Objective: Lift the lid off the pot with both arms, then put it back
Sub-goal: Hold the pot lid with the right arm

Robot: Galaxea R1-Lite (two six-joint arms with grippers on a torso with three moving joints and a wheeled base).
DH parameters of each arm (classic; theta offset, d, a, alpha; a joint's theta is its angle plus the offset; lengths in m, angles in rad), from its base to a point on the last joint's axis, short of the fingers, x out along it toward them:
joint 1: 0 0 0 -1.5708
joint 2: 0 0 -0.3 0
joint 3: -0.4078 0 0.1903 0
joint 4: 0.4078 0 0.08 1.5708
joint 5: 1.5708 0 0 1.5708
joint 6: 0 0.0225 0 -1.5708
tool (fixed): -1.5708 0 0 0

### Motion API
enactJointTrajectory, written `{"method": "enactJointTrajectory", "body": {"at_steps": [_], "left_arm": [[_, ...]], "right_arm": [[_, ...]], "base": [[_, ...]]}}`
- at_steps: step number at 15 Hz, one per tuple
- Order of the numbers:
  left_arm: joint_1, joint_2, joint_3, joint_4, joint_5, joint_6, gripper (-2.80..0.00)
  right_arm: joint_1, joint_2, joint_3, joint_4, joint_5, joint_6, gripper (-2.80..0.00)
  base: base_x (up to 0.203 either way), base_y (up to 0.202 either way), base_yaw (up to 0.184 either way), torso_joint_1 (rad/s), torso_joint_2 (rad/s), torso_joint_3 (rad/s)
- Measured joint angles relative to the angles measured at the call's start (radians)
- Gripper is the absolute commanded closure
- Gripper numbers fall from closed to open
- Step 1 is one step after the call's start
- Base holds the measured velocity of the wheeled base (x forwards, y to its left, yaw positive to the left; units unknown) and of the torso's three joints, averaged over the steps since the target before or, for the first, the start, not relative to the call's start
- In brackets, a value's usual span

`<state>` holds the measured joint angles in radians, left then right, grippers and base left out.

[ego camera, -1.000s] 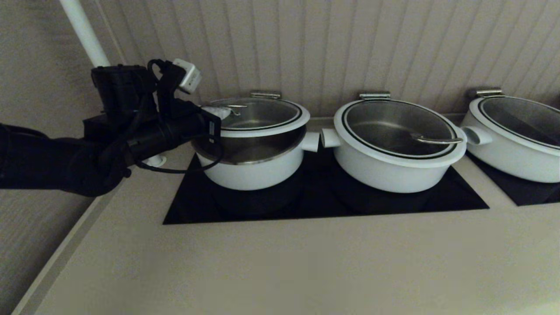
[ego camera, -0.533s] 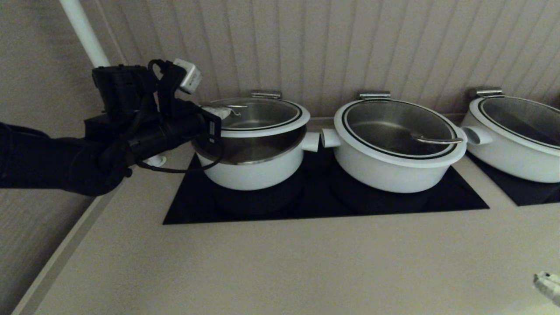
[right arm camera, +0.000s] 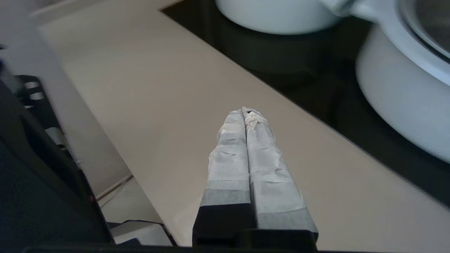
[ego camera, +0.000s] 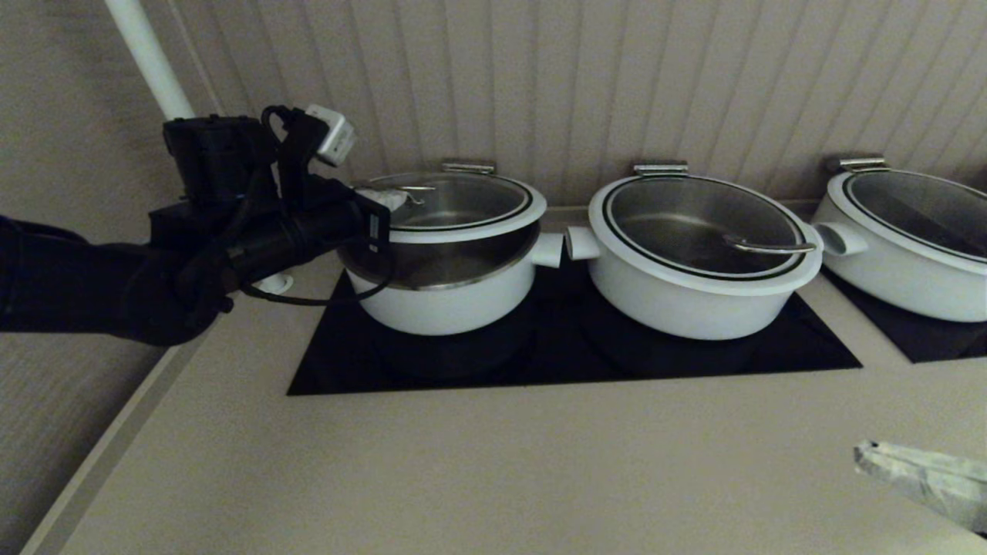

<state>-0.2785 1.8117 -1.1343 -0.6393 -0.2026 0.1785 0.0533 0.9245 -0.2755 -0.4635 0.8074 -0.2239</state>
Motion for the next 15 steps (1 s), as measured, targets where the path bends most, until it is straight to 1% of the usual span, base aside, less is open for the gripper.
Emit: {"method": "enactJointTrajectory", "body": {"at_steps": [4,6,8,9,10,15], "left_arm": [[0.001,0.000,-0.002,0.001,0.001,-0.009,0.00],[0.001,0.000,-0.002,0.001,0.001,-0.011,0.00],[0.001,0.000,-0.002,0.001,0.001,-0.011,0.00],[0.001,0.000,-0.002,0.001,0.001,-0.012,0.00],[0.001,0.000,-0.002,0.001,0.001,-0.012,0.00],[0.003,0.000,-0.002,0.001,0.003,-0.024,0.00]], "right_arm": [[0.147,0.203,-0.003,-0.211,0.008,0.007,0.00],[0.200,0.324,-0.005,-0.353,0.009,0.013,0.00],[0.257,0.446,-0.019,-0.529,0.012,0.058,0.00],[0.284,0.491,-0.036,-0.592,0.012,0.087,0.00],[0.302,0.532,-0.058,-0.627,0.012,0.100,0.00],[0.334,0.673,-0.176,-0.642,0.010,0.100,0.00]], "base": [[0.000,0.000,0.000,0.000,0.00,0.000],[0.000,0.000,0.000,0.000,0.00,0.000],[0.000,0.000,0.000,0.000,0.00,0.000],[0.000,0.000,0.000,0.000,0.00,0.000],[0.000,0.000,0.000,0.000,0.00,0.000],[0.000,0.000,0.000,0.000,0.00,0.000]]}}
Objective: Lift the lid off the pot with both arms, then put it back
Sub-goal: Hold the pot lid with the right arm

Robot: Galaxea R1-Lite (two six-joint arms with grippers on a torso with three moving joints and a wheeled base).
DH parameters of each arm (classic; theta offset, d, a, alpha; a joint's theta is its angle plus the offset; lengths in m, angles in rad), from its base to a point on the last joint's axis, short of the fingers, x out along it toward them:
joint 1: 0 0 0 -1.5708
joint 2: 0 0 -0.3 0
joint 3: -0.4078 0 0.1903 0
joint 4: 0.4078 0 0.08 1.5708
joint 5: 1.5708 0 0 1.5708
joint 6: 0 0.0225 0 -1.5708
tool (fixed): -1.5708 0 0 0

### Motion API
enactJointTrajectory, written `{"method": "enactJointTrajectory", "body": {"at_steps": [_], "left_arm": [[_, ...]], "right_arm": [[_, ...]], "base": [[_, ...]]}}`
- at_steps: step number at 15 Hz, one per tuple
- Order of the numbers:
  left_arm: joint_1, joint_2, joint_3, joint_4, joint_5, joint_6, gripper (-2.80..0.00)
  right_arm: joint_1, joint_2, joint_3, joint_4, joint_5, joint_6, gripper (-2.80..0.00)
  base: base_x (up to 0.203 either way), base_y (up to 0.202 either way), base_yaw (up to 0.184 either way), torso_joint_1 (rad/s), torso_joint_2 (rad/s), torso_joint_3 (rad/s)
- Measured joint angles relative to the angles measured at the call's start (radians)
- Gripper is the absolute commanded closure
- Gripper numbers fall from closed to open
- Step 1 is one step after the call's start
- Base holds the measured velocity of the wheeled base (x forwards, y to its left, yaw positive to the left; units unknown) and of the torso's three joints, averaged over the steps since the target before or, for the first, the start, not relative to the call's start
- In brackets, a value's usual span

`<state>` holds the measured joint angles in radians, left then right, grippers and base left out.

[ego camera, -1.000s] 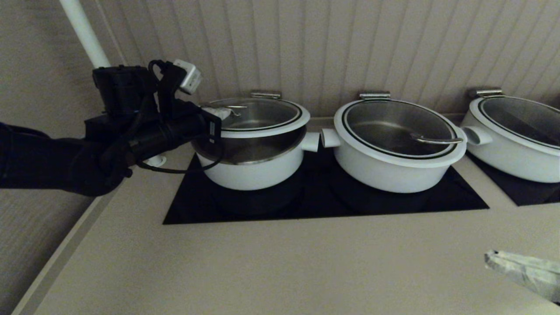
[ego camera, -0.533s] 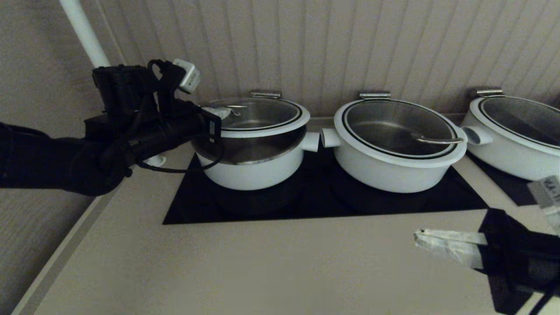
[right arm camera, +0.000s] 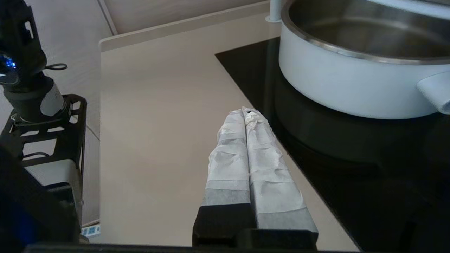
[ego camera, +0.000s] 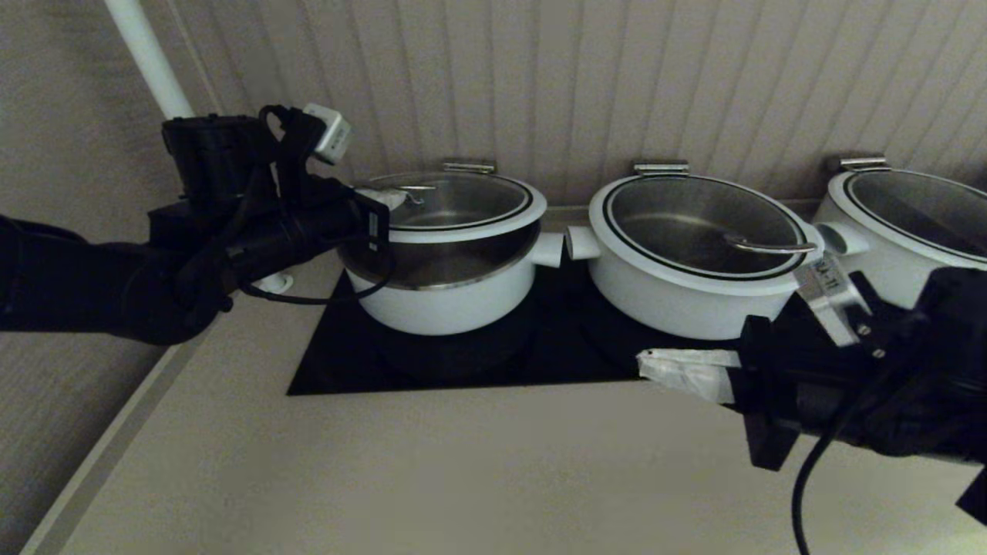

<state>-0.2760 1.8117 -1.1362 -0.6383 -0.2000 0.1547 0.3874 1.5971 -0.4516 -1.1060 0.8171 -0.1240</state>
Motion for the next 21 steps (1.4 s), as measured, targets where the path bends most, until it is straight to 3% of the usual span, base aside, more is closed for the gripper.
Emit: {"method": "enactJointTrajectory", "body": {"at_steps": [7,18,21], "left_arm": [[0.000,-0.001,0.002,-0.001,0.000,-0.001,0.00],[0.000,-0.009,0.004,0.000,0.000,-0.002,0.00],[0.000,-0.010,0.004,0.000,0.000,-0.002,0.00]], "right_arm": [[0.012,0.118,-0.108,0.000,-0.013,-0.001,0.00],[0.041,0.322,-0.314,-0.101,-0.124,-0.012,0.00],[0.077,0.384,-0.368,-0.187,-0.181,-0.016,0.00]], "base": [[0.000,0.000,0.000,0.000,0.00,0.000],[0.000,0.000,0.000,0.000,0.00,0.000],[0.000,0.000,0.000,0.000,0.00,0.000]]}}
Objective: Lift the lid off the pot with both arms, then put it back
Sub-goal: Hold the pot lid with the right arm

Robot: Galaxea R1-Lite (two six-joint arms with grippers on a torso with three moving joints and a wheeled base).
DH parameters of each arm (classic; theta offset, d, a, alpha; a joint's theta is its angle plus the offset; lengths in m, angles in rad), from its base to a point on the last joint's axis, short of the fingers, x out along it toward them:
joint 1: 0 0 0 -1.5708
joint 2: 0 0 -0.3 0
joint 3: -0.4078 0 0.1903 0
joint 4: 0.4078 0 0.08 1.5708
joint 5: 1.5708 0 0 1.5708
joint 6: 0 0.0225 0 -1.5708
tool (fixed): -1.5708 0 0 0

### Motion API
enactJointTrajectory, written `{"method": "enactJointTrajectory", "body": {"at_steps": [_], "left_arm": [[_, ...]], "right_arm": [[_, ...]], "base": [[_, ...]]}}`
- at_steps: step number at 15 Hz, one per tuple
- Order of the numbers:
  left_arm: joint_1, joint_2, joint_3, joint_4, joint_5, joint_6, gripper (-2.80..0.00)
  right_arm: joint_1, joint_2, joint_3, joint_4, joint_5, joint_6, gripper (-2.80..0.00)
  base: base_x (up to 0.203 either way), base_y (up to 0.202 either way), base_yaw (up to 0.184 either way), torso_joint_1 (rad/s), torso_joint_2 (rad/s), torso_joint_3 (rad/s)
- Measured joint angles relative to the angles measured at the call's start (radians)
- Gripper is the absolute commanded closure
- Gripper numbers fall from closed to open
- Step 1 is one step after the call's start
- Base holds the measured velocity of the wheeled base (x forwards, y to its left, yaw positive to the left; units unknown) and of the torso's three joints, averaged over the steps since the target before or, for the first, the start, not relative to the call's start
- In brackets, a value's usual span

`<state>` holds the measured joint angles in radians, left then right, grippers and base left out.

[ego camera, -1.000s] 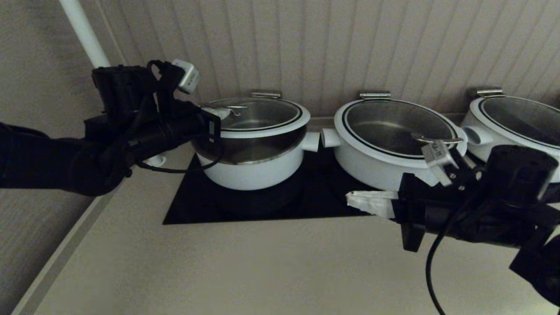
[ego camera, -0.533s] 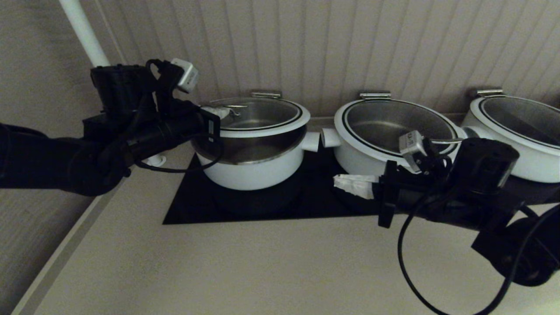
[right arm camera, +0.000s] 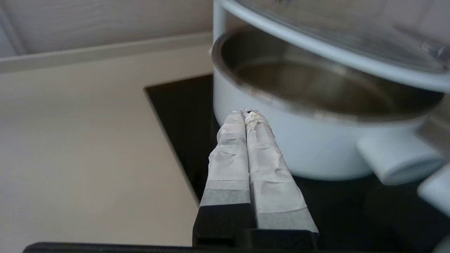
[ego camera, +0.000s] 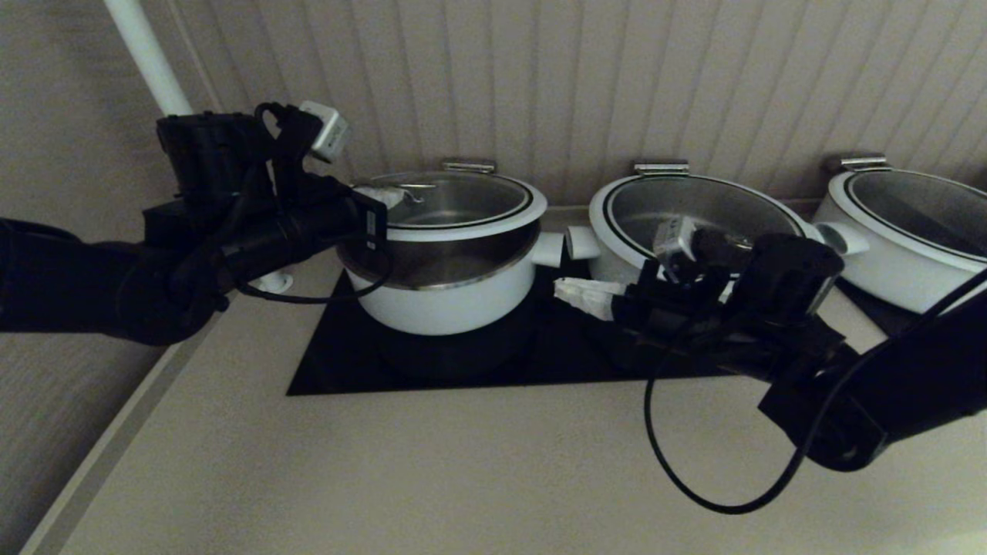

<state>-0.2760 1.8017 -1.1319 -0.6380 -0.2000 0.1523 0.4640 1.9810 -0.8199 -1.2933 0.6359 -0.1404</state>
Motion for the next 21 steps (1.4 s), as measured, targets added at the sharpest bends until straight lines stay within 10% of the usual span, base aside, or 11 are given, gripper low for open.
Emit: {"method": "enactJointTrajectory", "body": {"at_steps": [21], "left_arm": [[0.001,-0.013,0.001,0.001,0.015,-0.016,0.00]], "right_arm": [[0.073,0.266,-0.431,0.040,-0.182,0.000,0.00]], "base": [[0.000,0.000,0.000,0.000,0.00,0.000]]}}
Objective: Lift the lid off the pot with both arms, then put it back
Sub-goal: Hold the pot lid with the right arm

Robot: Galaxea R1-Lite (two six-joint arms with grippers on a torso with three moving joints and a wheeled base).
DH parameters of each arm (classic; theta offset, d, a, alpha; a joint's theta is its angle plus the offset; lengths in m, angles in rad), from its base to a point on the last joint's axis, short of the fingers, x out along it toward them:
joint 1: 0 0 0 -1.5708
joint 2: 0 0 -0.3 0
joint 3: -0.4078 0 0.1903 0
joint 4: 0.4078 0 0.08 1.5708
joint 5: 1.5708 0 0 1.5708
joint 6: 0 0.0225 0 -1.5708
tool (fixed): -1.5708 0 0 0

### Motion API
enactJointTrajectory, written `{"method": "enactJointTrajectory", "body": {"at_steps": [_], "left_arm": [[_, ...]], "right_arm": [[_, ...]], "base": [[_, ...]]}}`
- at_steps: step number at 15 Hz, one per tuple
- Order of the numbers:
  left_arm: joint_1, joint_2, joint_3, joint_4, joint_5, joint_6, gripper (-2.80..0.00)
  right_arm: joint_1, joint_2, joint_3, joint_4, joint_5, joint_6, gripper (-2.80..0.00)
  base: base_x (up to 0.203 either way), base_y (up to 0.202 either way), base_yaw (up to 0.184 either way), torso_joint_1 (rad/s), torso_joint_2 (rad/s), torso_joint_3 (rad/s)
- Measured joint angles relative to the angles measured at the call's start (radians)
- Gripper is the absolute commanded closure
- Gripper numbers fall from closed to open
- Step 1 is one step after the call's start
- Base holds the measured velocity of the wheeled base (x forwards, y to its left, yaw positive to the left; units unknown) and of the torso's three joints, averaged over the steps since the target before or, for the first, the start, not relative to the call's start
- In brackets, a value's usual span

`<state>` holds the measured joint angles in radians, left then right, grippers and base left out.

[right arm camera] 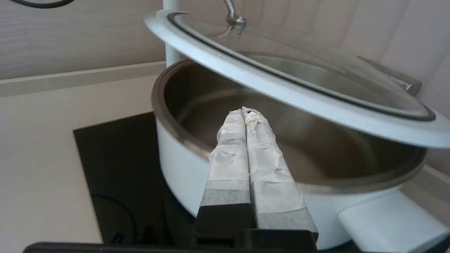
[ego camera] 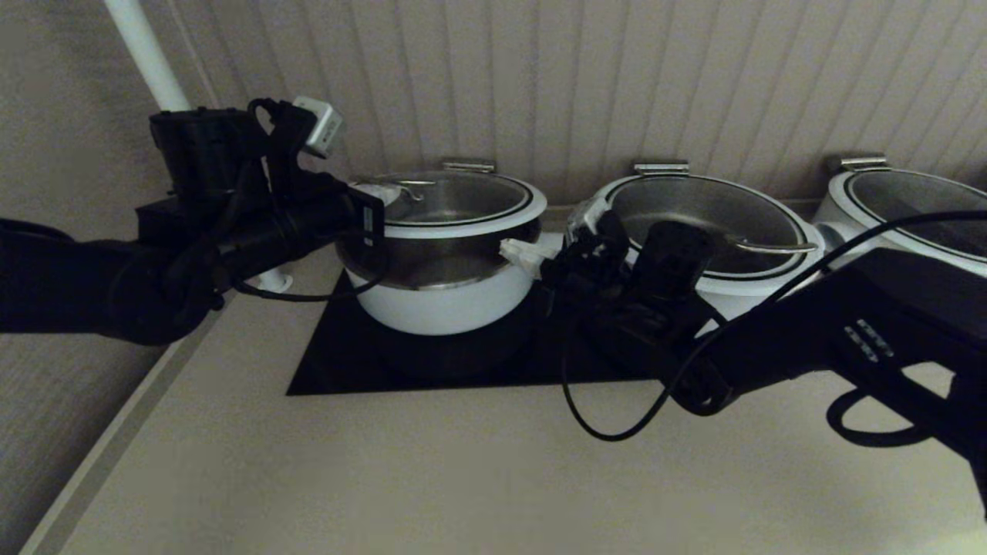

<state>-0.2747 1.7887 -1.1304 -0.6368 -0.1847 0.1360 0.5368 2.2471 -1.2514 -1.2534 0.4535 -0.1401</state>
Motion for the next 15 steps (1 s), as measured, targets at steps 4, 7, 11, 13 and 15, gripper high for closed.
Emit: {"method": "enactJointTrajectory", "body": {"at_steps": [4,7,11,13,15], "left_arm": [[0.000,-0.009,0.016,-0.001,0.000,0.000,0.00],[0.000,-0.023,0.043,-0.003,0.000,-0.001,0.00],[0.006,-0.029,0.054,-0.003,-0.001,-0.001,0.00],[0.008,-0.027,0.054,-0.003,-0.001,-0.002,0.00],[0.008,-0.022,0.050,-0.003,-0.001,-0.003,0.00]], "right_arm": [[0.000,0.015,-0.072,0.038,0.001,0.000,0.00],[0.000,0.017,-0.084,0.045,0.001,0.000,0.00],[0.000,0.017,-0.086,0.044,0.001,-0.001,0.00],[0.004,0.014,-0.081,0.043,0.001,-0.002,0.00],[0.019,0.012,-0.077,0.046,0.002,-0.002,0.00]], "base": [[0.000,0.000,0.000,0.000,0.00,0.000],[0.000,0.000,0.000,0.000,0.00,0.000],[0.000,0.000,0.000,0.000,0.00,0.000],[0.000,0.000,0.000,0.000,0.00,0.000],[0.000,0.000,0.000,0.000,0.00,0.000]]}}
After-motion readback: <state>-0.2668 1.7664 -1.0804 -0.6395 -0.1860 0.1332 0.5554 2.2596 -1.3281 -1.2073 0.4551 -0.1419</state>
